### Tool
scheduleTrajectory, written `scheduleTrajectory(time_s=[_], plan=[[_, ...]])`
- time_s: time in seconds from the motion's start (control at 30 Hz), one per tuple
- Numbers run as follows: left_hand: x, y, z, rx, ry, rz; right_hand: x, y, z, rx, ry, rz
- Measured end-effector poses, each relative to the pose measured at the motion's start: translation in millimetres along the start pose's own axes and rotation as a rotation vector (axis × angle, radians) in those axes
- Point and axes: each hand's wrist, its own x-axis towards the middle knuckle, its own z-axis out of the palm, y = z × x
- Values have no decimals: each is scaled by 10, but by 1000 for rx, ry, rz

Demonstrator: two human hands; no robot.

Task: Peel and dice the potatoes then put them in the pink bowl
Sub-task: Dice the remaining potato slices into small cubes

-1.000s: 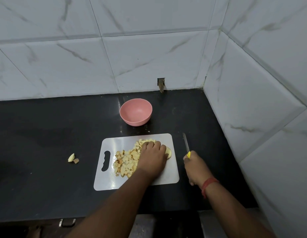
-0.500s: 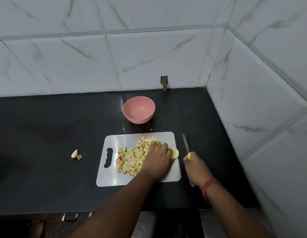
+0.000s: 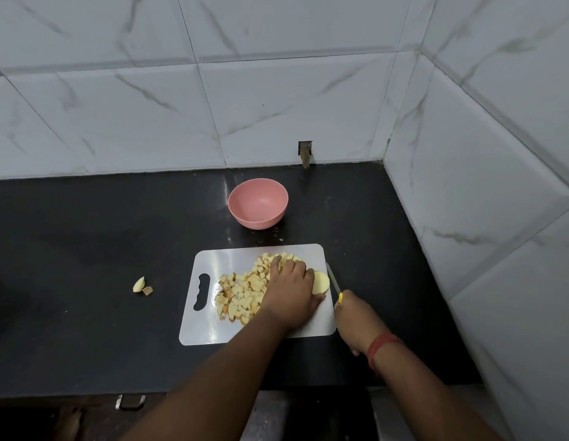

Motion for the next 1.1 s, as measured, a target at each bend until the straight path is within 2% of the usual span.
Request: scheduleTrajectory(time_s=[0.17, 0.27, 0.33, 0.5, 0.53, 0.63, 0.7, 0.77, 0.83, 0.87, 0.9, 0.93, 1.0, 1.07, 1.1], plan=[[64, -47, -69, -10, -29, 7, 5, -93, 29, -187, -73, 3], [120, -39, -124, 5, -56, 10, 39, -123, 41, -192, -50, -108], [151, -33, -160, 15, -84, 11, 17, -152, 38, -188, -47, -113], [185, -70, -184, 21, -127, -10, 16, -333, -7, -50, -140, 178], [184, -76, -180, 17, -129, -11, 34, -327, 10, -44, -151, 187], [180, -75, -161, 6, -126, -14, 50, -233, 125, -106, -53, -16], [175, -72, -150, -1, -123, -20, 27, -198, 147, -103, -89, -13], [168, -77, -142, -4, -128, -25, -39, -157, 186, -390, -215, 1], [161, -71, -147, -11, -137, -29, -169, -200, 157, -927, -222, -214], [156, -71, -154, -12, -145, -30, -219, -169, 144, -1065, -226, -207], [153, -70, -162, -13, -150, -32, -240, -135, 188, -1076, -239, -212], [152, -70, -163, -15, -154, -34, -207, -56, 213, -1161, -273, -292], [149, -71, -166, -22, -163, -37, -181, 140, 353, -1041, -35, -255], [148, -78, -171, -27, -174, -37, -65, 331, 443, -909, 307, -236], [145, -81, -172, -30, -182, -38, 35, 282, 445, -712, 453, -164]])
